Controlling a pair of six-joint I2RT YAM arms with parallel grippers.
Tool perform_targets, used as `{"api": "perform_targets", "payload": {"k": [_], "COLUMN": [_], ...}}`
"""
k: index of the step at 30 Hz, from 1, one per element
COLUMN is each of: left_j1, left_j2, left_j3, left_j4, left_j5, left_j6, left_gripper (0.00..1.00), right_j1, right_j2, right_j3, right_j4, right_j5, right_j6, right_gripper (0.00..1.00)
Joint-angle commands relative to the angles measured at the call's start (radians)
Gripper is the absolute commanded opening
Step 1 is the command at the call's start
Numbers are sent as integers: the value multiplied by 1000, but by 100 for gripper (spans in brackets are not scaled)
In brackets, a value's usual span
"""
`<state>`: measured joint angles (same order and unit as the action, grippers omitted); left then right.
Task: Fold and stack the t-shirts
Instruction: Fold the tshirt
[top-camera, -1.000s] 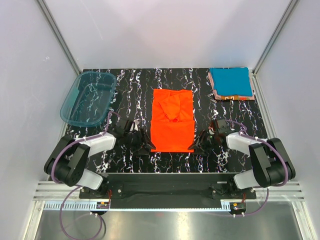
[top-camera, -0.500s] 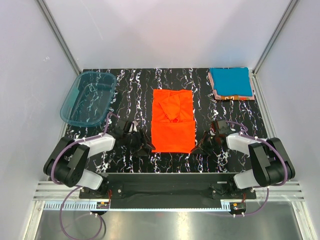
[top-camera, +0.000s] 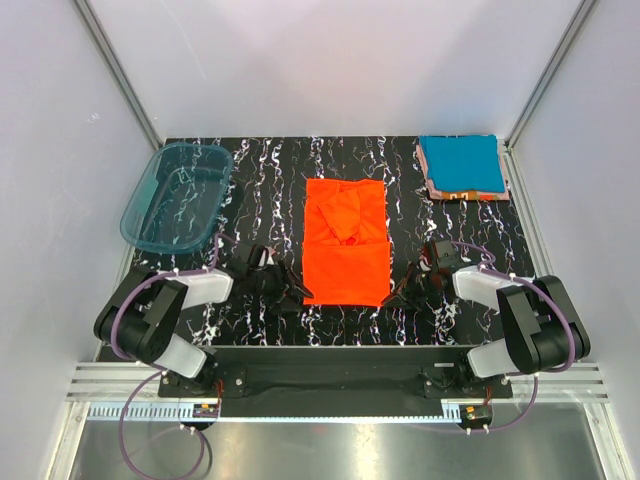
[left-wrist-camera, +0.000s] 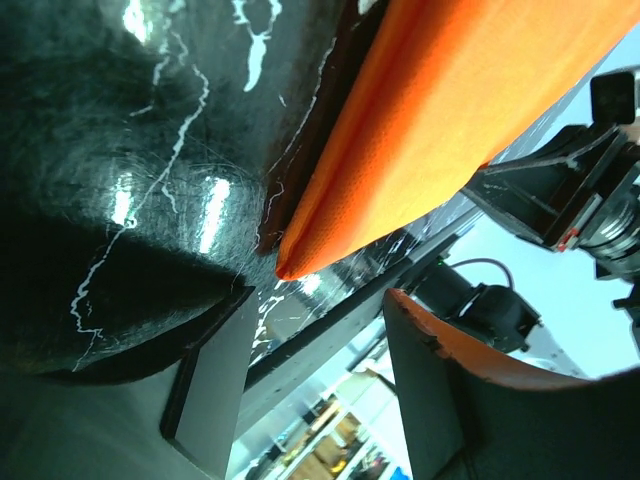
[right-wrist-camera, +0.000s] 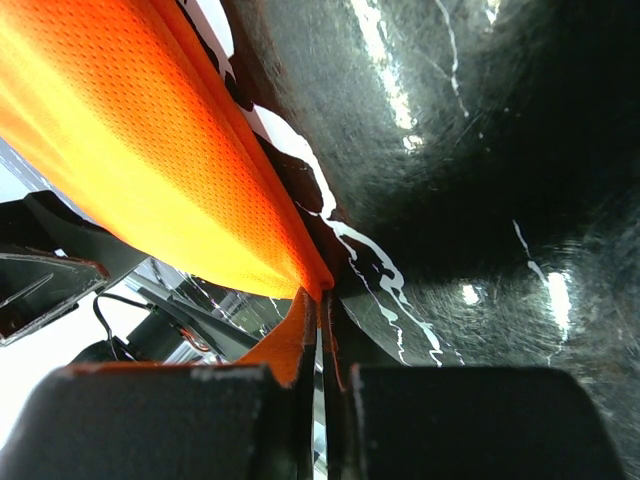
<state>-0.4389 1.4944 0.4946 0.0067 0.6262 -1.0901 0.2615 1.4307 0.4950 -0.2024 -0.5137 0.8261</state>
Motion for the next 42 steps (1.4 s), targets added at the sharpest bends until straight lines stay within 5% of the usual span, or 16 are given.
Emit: {"api": "perform_targets", "payload": {"k": [1, 14, 21, 42], "left_j1": [2, 2, 2, -24], "left_j2": [43, 92, 63, 121], "left_j3": [-30, 16, 47, 87], "left_j4": [-17, -77, -178, -185], "left_j5": [-71, -146, -203, -197], "left_j6": [-39, -65, -62, 4], "left_gripper": [60, 47, 58, 54], "right_j1": [-4, -2, -4, -4], "right_j2": [-26, -47, -46, -12], "right_j3": [5, 7, 10, 25], "right_j4": [-15, -34, -35, -31], "right_j5": [26, 35, 32, 29], "right_j6": [-8, -21, -22, -31], "right_gripper": [0, 0, 0, 0]}}
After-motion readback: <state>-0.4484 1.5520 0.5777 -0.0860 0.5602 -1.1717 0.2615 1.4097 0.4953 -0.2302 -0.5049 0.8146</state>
